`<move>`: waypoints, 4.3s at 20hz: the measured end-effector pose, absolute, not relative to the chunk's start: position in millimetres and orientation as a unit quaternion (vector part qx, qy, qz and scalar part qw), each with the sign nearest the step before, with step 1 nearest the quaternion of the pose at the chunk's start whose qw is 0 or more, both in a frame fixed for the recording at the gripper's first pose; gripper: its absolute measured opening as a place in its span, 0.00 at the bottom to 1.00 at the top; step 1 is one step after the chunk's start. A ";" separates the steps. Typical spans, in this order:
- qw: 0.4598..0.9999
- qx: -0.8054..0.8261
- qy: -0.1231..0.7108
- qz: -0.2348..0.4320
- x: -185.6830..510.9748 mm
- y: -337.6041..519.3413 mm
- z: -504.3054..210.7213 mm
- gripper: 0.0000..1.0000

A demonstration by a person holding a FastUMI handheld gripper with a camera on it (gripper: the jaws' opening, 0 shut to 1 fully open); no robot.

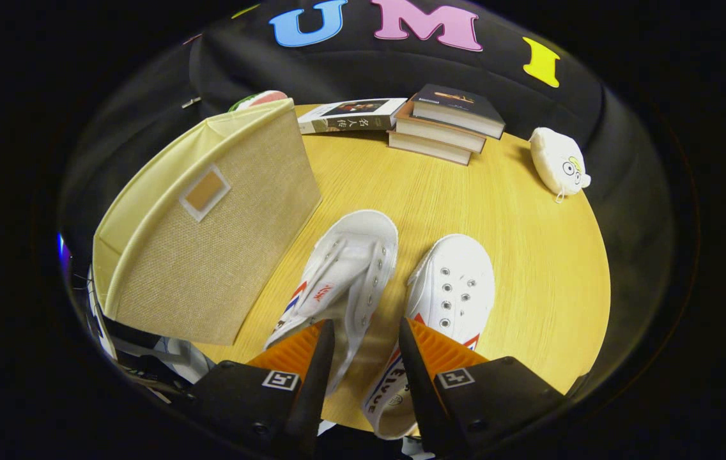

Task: Open the storage box then place both shoes into the box .Put the left shoe in first, then the right shoe, with the right side of both shoes facing outward in a uniform manner.

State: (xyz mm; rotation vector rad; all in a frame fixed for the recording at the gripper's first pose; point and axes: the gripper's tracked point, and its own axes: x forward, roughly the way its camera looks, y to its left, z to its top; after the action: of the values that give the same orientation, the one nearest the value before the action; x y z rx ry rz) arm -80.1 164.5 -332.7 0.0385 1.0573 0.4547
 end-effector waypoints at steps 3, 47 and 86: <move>0.839 0.029 0.512 0.184 -70.0 172.3 -348.0 0.53; 0.705 0.292 0.646 0.018 -41.8 355.7 -191.5 0.05; 0.834 0.220 0.468 0.191 -31.5 180.9 -133.2 0.99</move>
State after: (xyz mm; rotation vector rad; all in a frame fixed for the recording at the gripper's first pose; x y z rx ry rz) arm -31.5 180.9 -133.2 0.4661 0.9908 0.4051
